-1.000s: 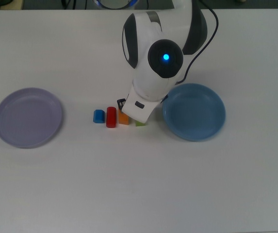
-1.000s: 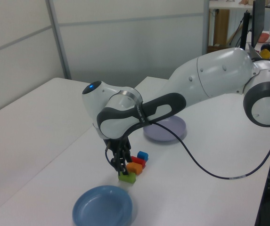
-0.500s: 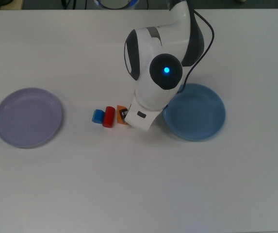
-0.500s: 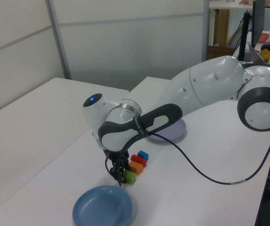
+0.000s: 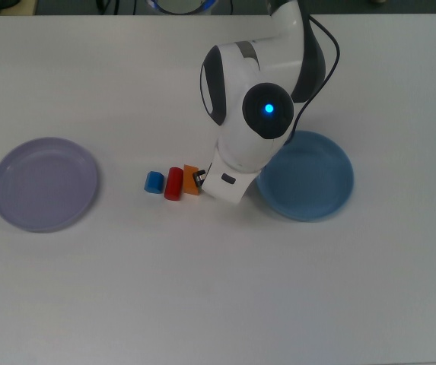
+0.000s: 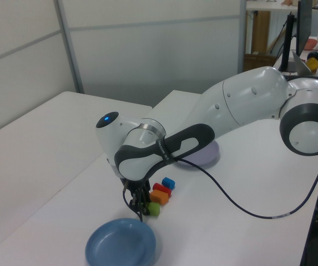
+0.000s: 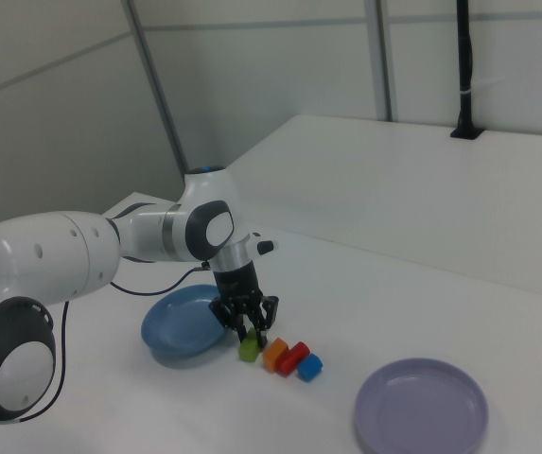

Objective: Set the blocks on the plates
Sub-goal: 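Lower the gripper onto the green block and close on it, then carry the green block onto the blue plate and release it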

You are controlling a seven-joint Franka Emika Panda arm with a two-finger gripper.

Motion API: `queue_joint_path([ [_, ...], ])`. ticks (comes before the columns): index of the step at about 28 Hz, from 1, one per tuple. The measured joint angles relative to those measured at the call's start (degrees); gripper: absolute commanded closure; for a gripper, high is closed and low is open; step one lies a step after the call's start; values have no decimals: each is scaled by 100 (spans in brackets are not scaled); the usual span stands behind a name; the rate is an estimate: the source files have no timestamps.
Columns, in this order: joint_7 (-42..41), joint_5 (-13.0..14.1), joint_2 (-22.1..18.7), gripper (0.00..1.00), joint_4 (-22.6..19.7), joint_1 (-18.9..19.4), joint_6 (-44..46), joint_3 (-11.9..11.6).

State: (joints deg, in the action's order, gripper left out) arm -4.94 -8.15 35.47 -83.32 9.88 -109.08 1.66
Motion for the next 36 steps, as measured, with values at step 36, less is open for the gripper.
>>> queue_joint_path([
  [36, 158, 94, -232, 100, 107, 701, -155, 592],
])
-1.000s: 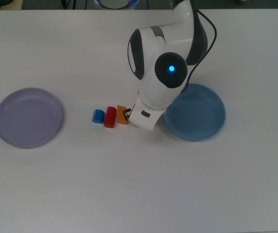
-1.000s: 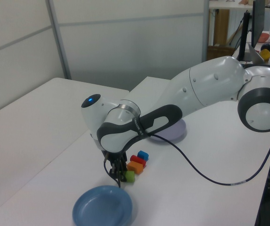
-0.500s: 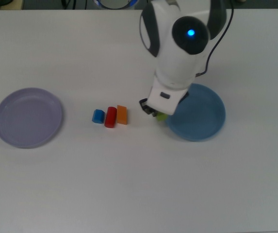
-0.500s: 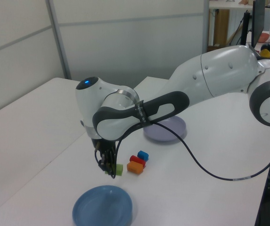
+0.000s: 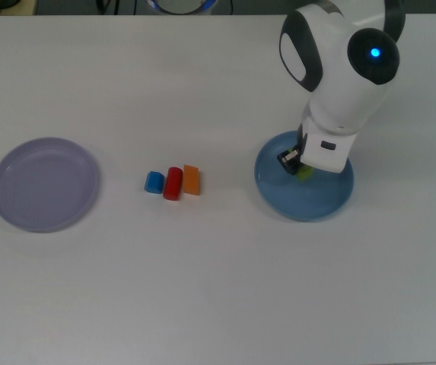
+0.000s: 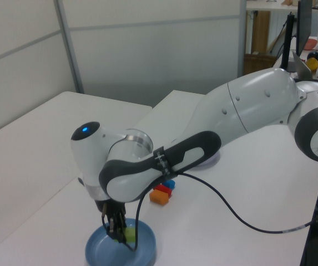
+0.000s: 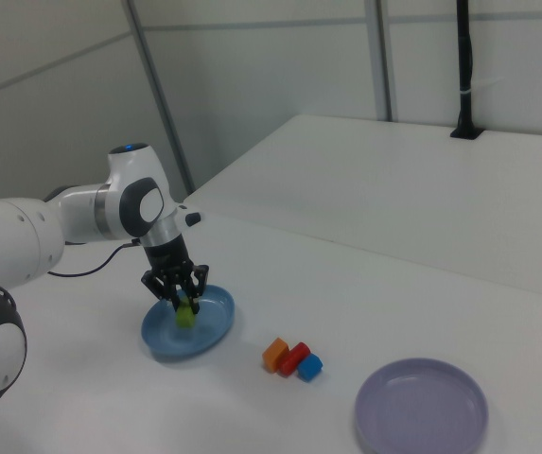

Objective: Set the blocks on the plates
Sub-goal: 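Carry the green block onto the blue plate and release it, then move the gripper back to the orange block and grasp it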

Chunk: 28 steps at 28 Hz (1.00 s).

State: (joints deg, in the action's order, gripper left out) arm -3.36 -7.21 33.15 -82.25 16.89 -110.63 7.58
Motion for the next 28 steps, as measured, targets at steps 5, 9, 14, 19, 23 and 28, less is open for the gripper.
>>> queue_joint_path([
  [5, 125, -54, 123, 95, -46, 86, -246, 0],
  [9, 282, -121, 194, 61, -52, 94, -356, -2],
  [14, 509, -188, 210, 0, -51, 92, -384, -5],
  [19, 734, -213, 180, 0, -15, 90, -384, -5],
  [23, 811, -213, 49, 0, 40, 77, -314, -19],
  [28, 842, -213, -353, 0, 82, -73, 345, -79],
])
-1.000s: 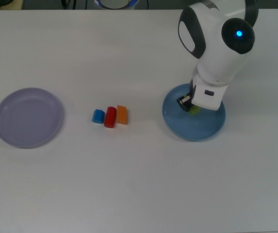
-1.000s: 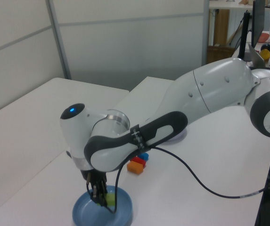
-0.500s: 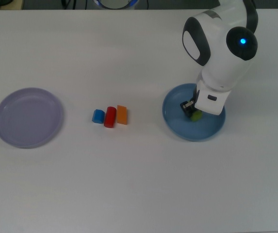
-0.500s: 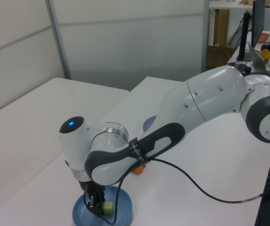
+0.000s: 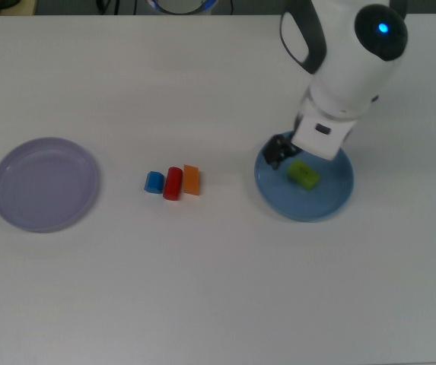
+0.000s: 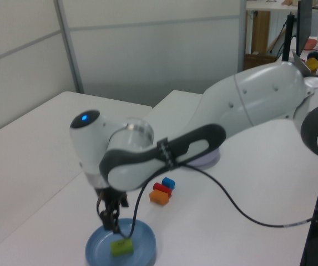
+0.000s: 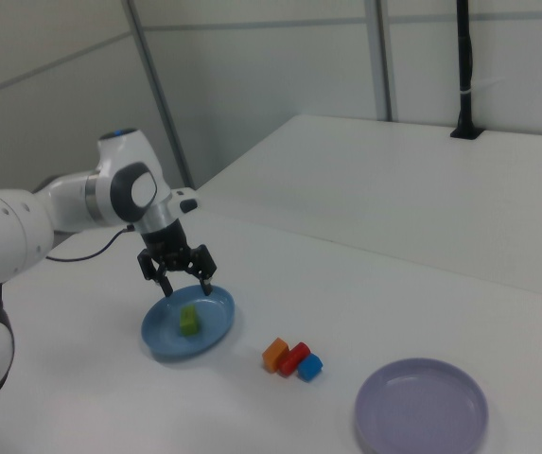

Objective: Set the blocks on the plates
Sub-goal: 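Move the gripper back to the orange block and grasp it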

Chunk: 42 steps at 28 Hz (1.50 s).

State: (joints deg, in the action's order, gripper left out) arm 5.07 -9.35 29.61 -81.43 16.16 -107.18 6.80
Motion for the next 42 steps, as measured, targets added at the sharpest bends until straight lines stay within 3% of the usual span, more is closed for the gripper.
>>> queue_joint_path([
  [5, 0, 0, -267, 7, -17, -435, 424, -44],
  [7, -4, 0, -269, 7, -39, -644, 428, -69],
  [16, -75, -2, -147, 28, -153, -1229, 428, -96],
  [31, -131, -160, 318, 27, -206, -1455, 265, -101],
  [42, -133, -199, 369, 27, -207, -1461, 248, -103],
])
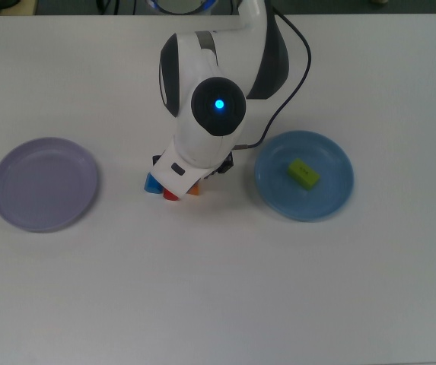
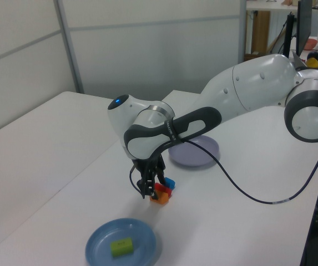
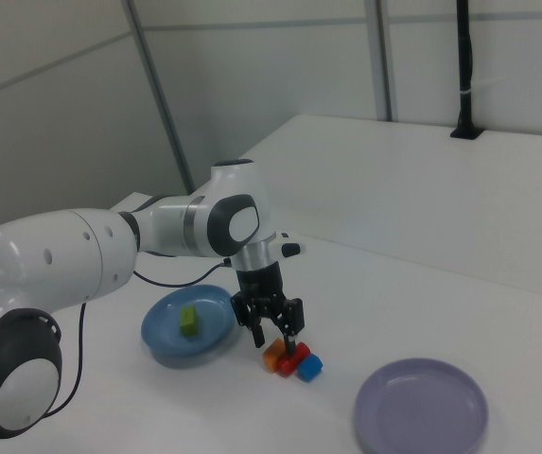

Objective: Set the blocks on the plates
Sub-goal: 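Move the gripper back to the orange block and grasp it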

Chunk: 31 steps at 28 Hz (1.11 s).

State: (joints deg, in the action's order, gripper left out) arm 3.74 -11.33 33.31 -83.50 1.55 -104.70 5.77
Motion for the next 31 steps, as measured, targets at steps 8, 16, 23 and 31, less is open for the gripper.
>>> queue_joint_path([
  [8, -10, -17, 64, 27, -8, 4, 0, 0],
  [16, -11, -89, 103, 27, -8, 34, -51, 10],
  [23, -12, -89, 103, 26, -7, 114, -83, 24],
  [31, -12, -89, 103, 26, -3, 124, -90, 24],
])
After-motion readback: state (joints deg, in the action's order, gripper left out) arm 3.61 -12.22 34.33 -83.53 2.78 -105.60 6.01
